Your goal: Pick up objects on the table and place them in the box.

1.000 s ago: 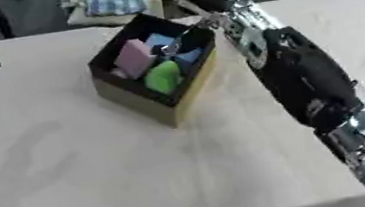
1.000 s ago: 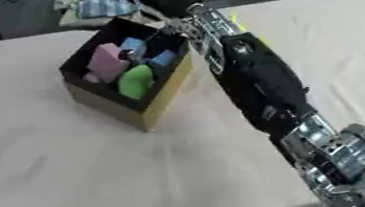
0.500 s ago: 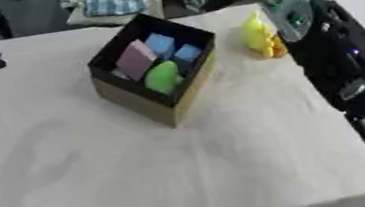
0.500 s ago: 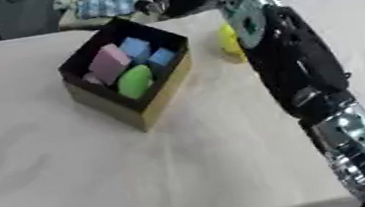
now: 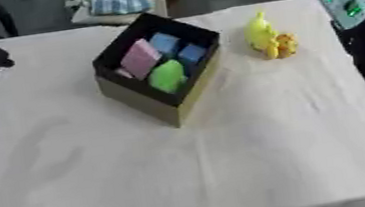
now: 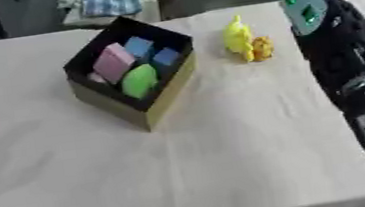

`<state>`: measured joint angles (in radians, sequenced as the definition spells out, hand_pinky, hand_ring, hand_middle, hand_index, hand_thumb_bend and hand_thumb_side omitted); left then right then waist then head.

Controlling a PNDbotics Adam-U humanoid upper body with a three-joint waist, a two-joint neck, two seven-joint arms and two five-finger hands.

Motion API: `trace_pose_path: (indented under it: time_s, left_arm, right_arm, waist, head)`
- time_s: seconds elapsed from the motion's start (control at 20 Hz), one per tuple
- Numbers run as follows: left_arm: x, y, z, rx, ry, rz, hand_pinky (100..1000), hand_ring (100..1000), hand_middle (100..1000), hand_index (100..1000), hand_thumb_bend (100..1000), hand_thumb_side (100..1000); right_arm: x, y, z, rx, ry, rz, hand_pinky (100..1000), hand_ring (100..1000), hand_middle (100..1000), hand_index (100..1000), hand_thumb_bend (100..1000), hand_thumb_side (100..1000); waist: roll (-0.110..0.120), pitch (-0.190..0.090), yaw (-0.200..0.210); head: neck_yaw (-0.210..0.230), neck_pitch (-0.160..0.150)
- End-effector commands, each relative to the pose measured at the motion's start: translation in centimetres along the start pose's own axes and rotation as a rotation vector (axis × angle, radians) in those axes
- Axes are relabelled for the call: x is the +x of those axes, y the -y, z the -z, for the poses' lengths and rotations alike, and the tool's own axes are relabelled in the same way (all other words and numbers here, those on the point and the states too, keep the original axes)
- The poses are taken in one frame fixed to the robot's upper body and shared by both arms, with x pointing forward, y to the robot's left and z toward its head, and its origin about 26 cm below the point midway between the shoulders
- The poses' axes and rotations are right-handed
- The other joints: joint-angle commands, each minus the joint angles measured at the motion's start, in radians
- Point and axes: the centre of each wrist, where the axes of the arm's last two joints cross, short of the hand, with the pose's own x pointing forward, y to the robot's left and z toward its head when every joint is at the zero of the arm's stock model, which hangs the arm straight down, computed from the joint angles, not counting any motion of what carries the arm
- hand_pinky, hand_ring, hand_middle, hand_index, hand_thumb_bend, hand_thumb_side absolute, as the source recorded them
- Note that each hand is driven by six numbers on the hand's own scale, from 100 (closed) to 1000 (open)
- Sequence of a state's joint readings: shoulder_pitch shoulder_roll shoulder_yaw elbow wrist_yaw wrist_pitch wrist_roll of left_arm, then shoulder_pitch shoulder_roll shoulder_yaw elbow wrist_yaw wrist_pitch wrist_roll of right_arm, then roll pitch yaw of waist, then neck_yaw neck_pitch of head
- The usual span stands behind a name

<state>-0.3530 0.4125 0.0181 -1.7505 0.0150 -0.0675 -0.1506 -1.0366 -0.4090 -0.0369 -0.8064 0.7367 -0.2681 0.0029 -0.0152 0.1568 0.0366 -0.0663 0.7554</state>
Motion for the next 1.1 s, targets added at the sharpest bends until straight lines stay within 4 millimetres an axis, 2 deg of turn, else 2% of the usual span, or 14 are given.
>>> trace_pose_path:
  time_s: [0.05, 0.55, 1.1]
  left_arm:
    - [0.6, -1.0, 0.2, 0.011, 0.014, 0.033, 762, 612, 568, 803, 523, 666]
    - [0.5, -1.1, 0.1, 0.014, 0.011, 0.032, 762, 612, 568, 803, 523, 667]
    - [0.5, -1.0, 0.0, 0.006, 0.009, 0.030, 764, 613, 569, 805, 520, 669]
  right_arm:
    - [-1.9, 1.2, -0.5, -0.022, -0.078, -0.012, 694, 808, 883, 954, 493, 468]
    - [-5.6, -1.9, -3.0, 0.116, -0.255, 0.042, 688, 798, 845, 919, 468, 458]
    - [-8.2, -4.0, -5.5, 0.306, -0.373, 0.064, 700, 799, 842, 911, 366, 395]
  waist:
    - [0.001, -0.001, 0.000]
    - [0.002, -0.001, 0.005]
    - [0.004, 0.000, 0.002]
  head:
    - [0.006, 0.001]
    - [0.006, 0.003]
    - [0.011, 0.004]
